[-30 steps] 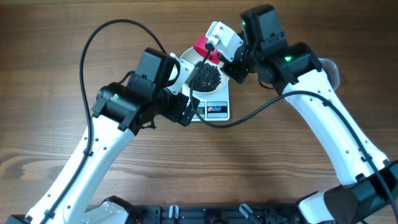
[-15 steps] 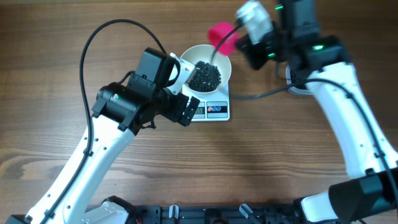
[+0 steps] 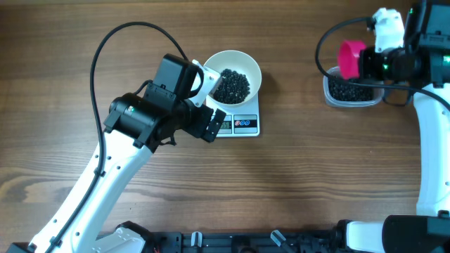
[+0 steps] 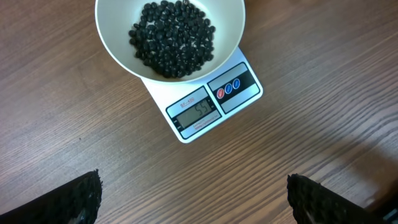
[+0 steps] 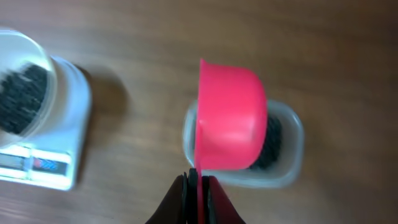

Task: Scoop item into bowl and weigh 150g on scale
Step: 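Move the empty scoop with the right gripper back to the bean tub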

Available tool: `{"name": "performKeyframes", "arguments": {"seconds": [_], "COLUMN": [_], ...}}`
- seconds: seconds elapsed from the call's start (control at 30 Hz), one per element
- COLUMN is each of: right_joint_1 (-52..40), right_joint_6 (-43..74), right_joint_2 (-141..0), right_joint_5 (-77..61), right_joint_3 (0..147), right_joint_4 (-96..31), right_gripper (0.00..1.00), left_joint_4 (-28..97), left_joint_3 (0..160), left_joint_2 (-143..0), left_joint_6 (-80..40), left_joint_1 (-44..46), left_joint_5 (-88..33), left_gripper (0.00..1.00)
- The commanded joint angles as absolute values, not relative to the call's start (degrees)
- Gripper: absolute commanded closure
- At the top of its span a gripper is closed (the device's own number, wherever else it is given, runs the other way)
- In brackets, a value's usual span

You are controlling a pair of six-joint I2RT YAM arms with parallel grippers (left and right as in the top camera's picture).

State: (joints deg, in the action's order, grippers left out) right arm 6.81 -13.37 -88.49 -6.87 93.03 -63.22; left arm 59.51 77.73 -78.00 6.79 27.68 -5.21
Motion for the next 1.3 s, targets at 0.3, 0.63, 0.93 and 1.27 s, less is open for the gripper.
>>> {"name": "performKeyframes", "arguments": {"seconds": [0.3,0.63,0.93,1.27], "right_joint_1": [1.48,-1.83,-2.07,-3.09], "right_joint_6": [-19.51,-19.0,-17.8,-17.39], "right_joint_2": [-95.13,-100.05,-104.51,-109.1], "right_joint_5": [18.63,25.45,26.46,15.92], "right_joint_3": [93.34,93.34,93.3,93.3], "right_joint_4": [-68.4,-69.89,-66.48,-66.22], "right_gripper": [0.96,0.96,0.96,0.96], "left_joint_4": [59.37,59.37,59.37,59.37], "left_joint_3": [77.58,77.58,77.58,77.58], "left_joint_2": [-77.69,-77.69,-77.69,-77.69], "left_joint_6": [6.66,6.66,6.63,6.66], "left_joint_1": [27.51,27.51,27.51,27.51], "left_joint_5": [-4.86,-4.86,-4.86,-4.86], "left_gripper": [0.0,0.0,0.0,0.0]}}
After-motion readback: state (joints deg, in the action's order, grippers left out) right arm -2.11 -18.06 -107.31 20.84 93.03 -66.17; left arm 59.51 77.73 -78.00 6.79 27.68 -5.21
